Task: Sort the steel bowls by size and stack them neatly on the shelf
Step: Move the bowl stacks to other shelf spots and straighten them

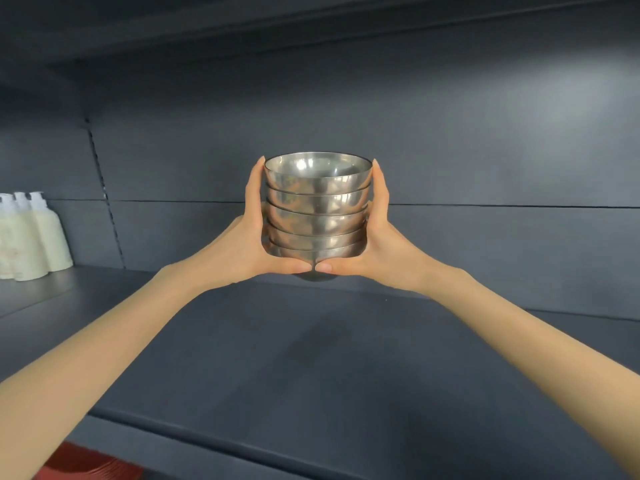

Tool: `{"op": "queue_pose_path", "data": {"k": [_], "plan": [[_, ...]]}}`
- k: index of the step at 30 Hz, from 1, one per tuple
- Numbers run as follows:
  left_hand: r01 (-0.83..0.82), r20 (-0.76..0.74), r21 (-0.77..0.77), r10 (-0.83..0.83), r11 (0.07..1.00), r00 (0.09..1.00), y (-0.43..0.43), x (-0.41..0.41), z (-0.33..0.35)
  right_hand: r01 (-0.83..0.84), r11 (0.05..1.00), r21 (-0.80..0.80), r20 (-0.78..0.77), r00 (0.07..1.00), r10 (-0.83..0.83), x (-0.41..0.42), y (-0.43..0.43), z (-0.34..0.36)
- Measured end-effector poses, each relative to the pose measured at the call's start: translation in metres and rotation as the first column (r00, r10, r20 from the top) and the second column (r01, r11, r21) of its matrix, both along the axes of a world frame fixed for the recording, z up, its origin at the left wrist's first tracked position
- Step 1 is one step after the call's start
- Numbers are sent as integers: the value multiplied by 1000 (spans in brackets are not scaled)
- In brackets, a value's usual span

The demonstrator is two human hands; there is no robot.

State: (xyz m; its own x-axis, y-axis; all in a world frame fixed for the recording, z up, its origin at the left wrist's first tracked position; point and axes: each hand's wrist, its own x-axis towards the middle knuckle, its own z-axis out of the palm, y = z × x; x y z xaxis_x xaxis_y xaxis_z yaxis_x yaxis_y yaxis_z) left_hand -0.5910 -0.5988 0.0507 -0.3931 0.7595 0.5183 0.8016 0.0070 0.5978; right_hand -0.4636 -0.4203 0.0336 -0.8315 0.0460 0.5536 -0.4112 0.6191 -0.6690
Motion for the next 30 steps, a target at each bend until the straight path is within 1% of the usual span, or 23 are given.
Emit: {"op": "queue_pose_path", "data": {"k": [3, 7, 13, 17, 24, 30], "plan": [[15, -1, 9, -15, 1000, 1000, -13, -26, -7, 17, 1000, 1, 6, 1000, -17, -21, -16, -4], [83, 6, 4, -83, 997, 997, -37, -61, -12, 55, 998, -7, -4, 998, -55, -48, -46, -9], [194, 20, -61, -193, 979, 981, -89, -116, -14, 123, 991, -54, -8, 992, -123, -89, -110, -19], [238, 8, -79, -238, 968, 971, -125, -153, -12, 155, 986, -53, -13, 988, -156, -119, -154, -19], [252, 18, -89, -251, 964, 968, -164, -208, -14, 192, 980, -58, 8, 981, -192, -166, -197, -20], [242, 29, -60, -240, 968, 970, -166, -249, -23, 165, 985, -46, 8, 986, -165, -210, -195, -21]]}}
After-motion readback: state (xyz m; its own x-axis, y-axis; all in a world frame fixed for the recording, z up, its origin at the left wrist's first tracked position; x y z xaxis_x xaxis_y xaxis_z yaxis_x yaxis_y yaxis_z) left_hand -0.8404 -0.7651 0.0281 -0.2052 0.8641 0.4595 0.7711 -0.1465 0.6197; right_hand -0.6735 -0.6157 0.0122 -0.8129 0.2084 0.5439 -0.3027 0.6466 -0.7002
